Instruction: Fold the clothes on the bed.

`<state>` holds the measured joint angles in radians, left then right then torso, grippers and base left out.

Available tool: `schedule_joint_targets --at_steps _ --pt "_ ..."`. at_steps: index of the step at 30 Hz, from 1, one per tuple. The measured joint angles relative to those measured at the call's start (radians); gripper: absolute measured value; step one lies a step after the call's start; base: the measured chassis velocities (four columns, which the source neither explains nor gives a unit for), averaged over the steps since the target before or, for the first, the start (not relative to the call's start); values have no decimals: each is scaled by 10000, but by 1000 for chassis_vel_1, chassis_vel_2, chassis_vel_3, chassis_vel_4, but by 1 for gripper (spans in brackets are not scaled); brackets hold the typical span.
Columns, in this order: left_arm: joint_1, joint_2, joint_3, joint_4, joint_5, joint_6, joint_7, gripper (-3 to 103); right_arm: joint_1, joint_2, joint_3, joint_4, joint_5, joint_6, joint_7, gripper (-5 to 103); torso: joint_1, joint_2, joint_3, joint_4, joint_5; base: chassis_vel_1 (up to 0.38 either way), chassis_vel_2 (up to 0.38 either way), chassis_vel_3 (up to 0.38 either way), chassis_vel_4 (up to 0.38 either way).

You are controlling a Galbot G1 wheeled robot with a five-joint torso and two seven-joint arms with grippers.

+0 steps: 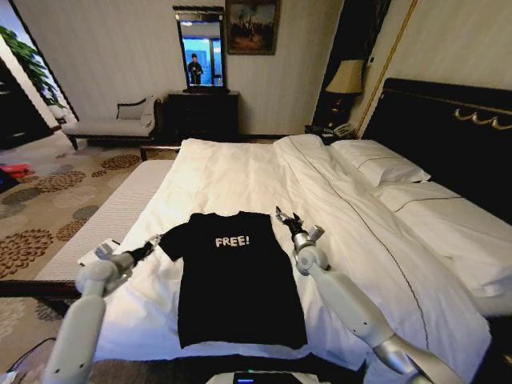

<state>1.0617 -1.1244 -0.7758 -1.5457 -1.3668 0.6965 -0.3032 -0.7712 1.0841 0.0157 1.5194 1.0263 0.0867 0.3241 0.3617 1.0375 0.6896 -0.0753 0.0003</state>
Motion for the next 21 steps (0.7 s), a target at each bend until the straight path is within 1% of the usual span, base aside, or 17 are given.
schedule_joint_targets --at_steps 2,6,9,10,12,13,15,17,18,19,20,21 --pt "-21 -35 12 75 71 -24 58 100 0 -15 -1 -28 -3 -32 45 100 0 0 0 3 0 0 0 0 0" --pt "-116 -109 62 234 261 -163 264 100 30 23 -17 -209 -14 -112 206 100 -1 0 0 -4 -1 0 0 0 0" --pt "-139 -134 68 250 312 -246 379 100 79 104 -36 -282 -14 -138 275 100 0 1 -1 -3 -2 0 0 0 0" --pt "-168 -154 82 276 372 -312 484 102 117 194 -60 -345 -16 -157 311 100 0 0 0 -1 0 0 0 0 0" --pt "-214 -186 109 316 406 -359 539 97 152 283 -85 -392 -25 -174 333 100 0 0 0 -1 -1 0 0 0 0" --pt "-214 -186 109 316 406 -359 539 97 152 283 -85 -392 -25 -174 333 100 0 0 0 -1 -1 0 0 0 0" --pt "-277 -260 168 387 541 -434 583 87 211 417 -104 -436 -27 -204 385 100 0 0 0 -1 -2 0 0 0 0" --pt "-287 -289 186 402 593 -448 597 87 227 447 -104 -447 -27 -208 400 100 0 1 -1 -1 -2 0 0 0 0" --pt "-298 -337 207 431 684 -465 602 76 257 487 -105 -469 -24 -215 427 100 0 1 0 -1 -2 0 0 0 0" --pt "-309 -375 224 463 770 -481 607 76 271 491 -108 -479 -22 -225 446 100 0 1 -1 -1 -1 0 0 0 0" --pt "-323 -420 241 505 877 -512 624 71 276 478 -109 -485 -18 -237 465 100 0 0 -1 -1 -2 0 0 0 0" --pt "-323 -420 241 505 877 -512 624 71 276 478 -109 -485 -18 -237 465 100 0 0 -1 -1 -2 0 0 0 0"
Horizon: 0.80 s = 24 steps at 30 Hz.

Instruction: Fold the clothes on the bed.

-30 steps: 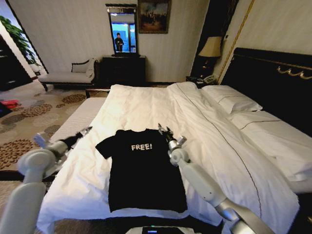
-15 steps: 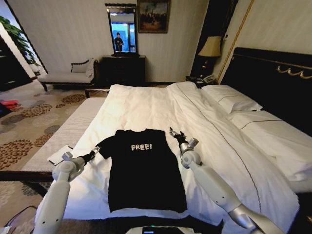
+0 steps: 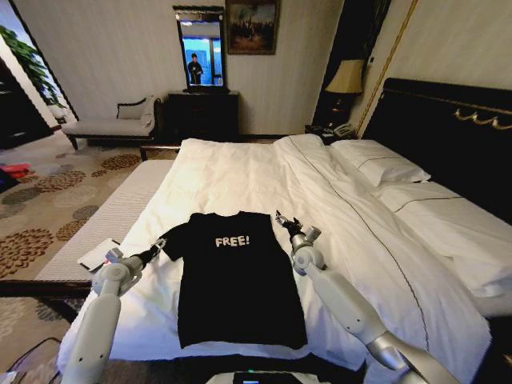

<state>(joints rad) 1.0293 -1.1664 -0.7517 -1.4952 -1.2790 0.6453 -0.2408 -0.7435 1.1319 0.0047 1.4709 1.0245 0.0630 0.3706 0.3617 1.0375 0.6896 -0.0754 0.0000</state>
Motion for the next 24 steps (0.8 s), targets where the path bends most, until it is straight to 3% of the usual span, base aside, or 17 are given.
schedule_joint_targets --at_steps 6,8,10,12,15,17,20,24 --pt "14 -147 -25 49 444 -131 234 43 3 -165 14 -25 38 -22 52 100 0 0 0 -2 0 0 0 0 0" --pt "46 -160 -43 49 708 -206 399 43 1 -193 29 -33 44 -22 60 100 0 0 0 -3 -1 0 0 0 0" --pt "124 -172 -116 38 964 -277 568 26 -8 -213 52 -72 61 -22 123 100 0 0 0 -2 0 0 0 0 0" --pt "135 -172 -131 31 976 -279 579 26 -8 -209 54 -84 63 -22 146 100 0 0 0 -2 -1 0 0 0 0" --pt "176 -157 -214 -25 984 -315 605 11 -8 -132 59 -135 65 -22 232 100 0 0 0 -1 -1 0 0 0 0" --pt "177 -152 -224 -35 981 -318 606 11 -8 -124 59 -135 65 -22 236 100 0 0 0 -1 -1 0 0 0 0" --pt "157 -74 -370 -160 784 -337 618 0 -7 -94 58 -135 65 -22 262 100 0 0 0 -1 -1 0 0 0 0" --pt "118 120 -435 -420 537 -341 618 0 -8 -96 56 -136 65 -22 273 100 0 0 0 -1 -1 0 0 0 0"
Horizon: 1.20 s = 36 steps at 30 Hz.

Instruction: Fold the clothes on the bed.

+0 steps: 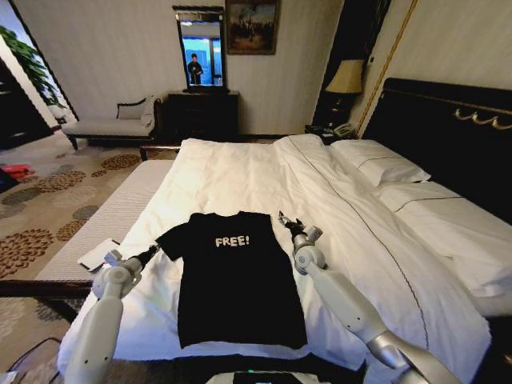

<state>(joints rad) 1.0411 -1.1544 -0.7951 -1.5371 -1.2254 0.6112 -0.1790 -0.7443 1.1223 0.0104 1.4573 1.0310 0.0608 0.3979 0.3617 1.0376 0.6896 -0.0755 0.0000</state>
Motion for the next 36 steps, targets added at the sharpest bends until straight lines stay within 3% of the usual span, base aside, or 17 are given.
schedule_joint_targets --at_steps 6,17,27,36 --pt "-32 204 116 -534 -113 -12 -31 0 65 101 -79 -123 -6 -8 4 100 0 0 0 0 2 0 0 0 0" --pt "-698 107 2058 -1216 -7 -155 -64 0 75 -35 -33 -219 -12 -22 22 100 0 0 0 -4 2 0 0 0 0" --pt "-1297 -293 3223 -876 280 -262 -10 0 -66 -96 57 -279 -56 -9 27 100 0 -1 0 0 2 0 0 0 0" --pt "-1505 -527 3725 -484 739 -409 19 0 -56 -90 61 -351 -102 6 32 100 1 -1 0 0 1 0 0 0 0"
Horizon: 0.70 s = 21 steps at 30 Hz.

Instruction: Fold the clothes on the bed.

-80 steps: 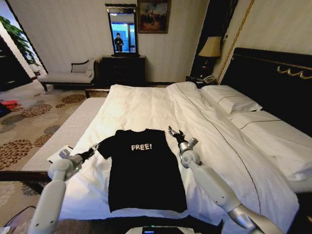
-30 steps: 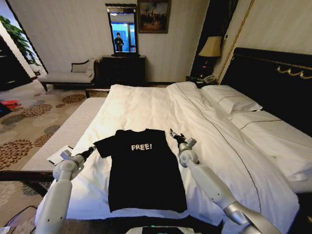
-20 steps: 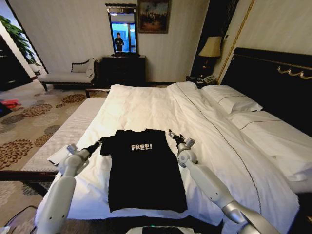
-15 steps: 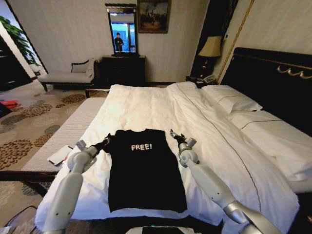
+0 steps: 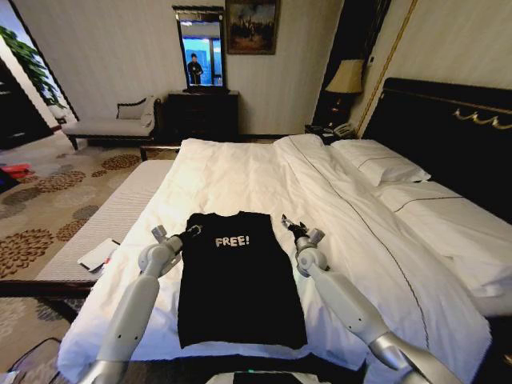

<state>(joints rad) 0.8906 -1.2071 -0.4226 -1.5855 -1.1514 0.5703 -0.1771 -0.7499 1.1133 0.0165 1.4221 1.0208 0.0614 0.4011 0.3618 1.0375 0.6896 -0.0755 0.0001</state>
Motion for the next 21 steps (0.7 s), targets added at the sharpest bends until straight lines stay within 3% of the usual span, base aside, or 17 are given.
schedule_joint_targets --at_steps 2,5,7,10,12,13,15,16,19,21 --pt "30 -19 42 5 76 -8 4 -2 3 11 -2 -7 -8 2 1 100 0 0 0 0 0 0 0 0 0" --pt "200 -43 109 -100 170 12 71 14 2 43 -13 -43 -55 6 3 100 0 0 0 0 -1 0 0 0 0" --pt "285 -39 110 -236 119 51 89 14 0 47 -16 -48 -65 7 3 100 0 0 0 0 -1 0 0 0 0" --pt "680 81 64 -1145 -670 398 15 31 0 58 -30 -65 -80 10 4 100 -1 0 -2 -1 0 0 0 0 0" --pt "753 116 47 -1348 -790 446 -3 31 3 62 -32 -66 -81 11 4 100 0 0 -2 -1 1 0 0 0 0" --pt "962 202 -1 -1838 -999 536 -31 42 15 76 -36 -67 -86 12 4 100 -1 1 -2 0 0 0 0 0 0" --pt "1123 294 -133 -2200 -1136 562 -43 47 21 103 -41 -67 -105 13 4 100 -2 2 -2 1 0 0 0 0 0" --pt "1123 294 -133 -2200 -1136 562 -43 47 21 103 -41 -67 -105 13 4 100 -2 2 -2 1 0 0 0 0 0" --pt "1144 367 -566 -2068 -1351 556 -196 64 -12 144 -46 -23 -131 15 17 100 -2 2 -2 0 0 0 0 0 0" --pt "1101 403 -774 -1836 -1464 547 -287 69 -51 150 -45 17 -144 16 23 100 -1 2 -1 1 -2 0 0 0 0"
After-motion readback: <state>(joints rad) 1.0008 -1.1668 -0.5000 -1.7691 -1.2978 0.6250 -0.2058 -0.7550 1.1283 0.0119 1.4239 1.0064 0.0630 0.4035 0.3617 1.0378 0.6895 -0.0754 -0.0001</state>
